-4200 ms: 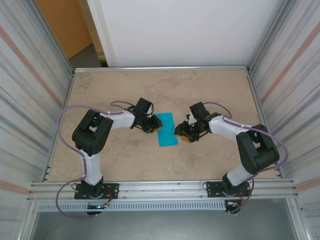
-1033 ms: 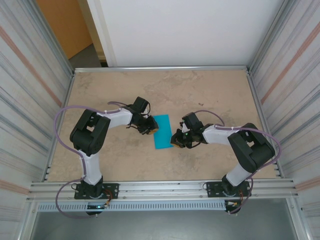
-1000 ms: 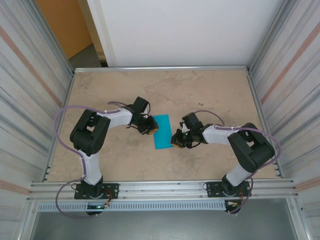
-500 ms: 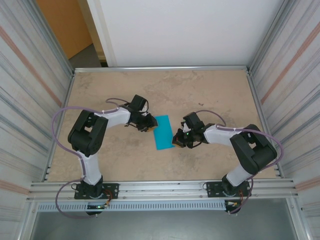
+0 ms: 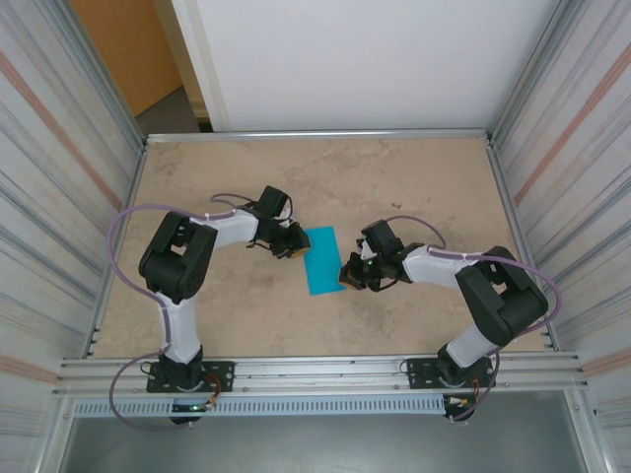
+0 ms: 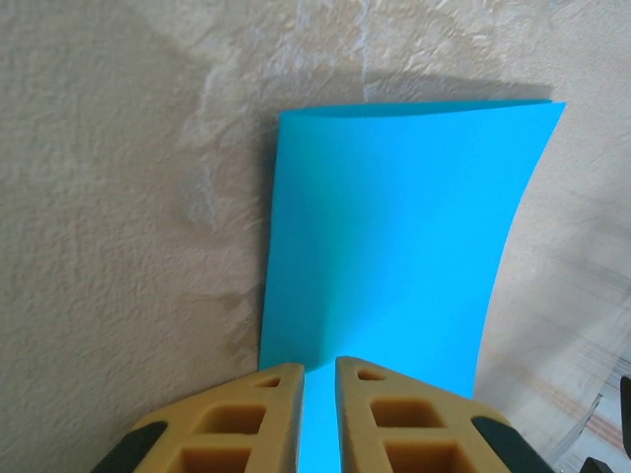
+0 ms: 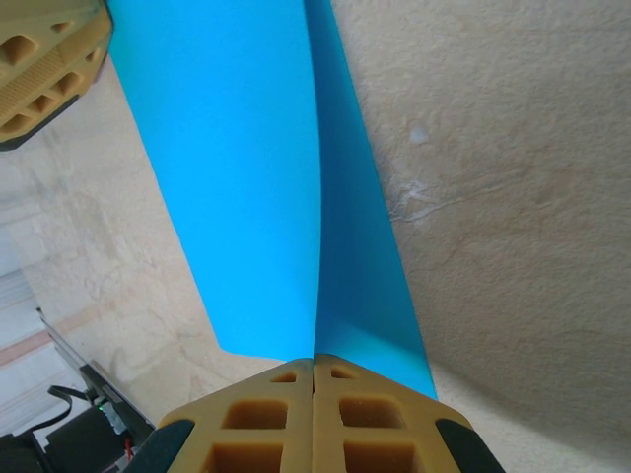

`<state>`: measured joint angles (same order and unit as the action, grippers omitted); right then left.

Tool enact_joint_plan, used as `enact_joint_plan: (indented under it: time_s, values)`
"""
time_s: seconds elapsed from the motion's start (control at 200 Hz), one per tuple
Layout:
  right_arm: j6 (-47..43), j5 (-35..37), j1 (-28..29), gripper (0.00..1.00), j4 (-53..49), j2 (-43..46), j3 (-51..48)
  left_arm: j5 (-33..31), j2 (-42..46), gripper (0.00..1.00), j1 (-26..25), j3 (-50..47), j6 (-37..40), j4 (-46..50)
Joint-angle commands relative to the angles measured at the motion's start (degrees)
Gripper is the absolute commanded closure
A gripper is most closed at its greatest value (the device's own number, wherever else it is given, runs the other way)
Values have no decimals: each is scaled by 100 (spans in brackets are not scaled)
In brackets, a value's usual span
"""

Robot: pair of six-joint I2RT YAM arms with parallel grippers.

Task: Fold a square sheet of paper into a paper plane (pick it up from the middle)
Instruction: Fold the triangle a second time at the center of the table.

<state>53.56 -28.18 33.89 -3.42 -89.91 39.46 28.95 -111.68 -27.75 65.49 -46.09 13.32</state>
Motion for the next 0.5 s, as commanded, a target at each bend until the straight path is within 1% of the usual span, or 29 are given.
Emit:
enact_joint_plan:
  time_s: [0.0, 0.346, 0.496]
  values:
    - [1, -113, 88, 100, 138, -47, 290, -65, -230, 83, -3, 34, 172, 295]
    - [128, -230, 352, 100, 587, -883, 1083, -34, -286, 83, -3, 52, 223, 355]
    - [210, -141, 417, 100, 699, -1182, 1222, -26, -297, 83, -9, 44, 236, 373]
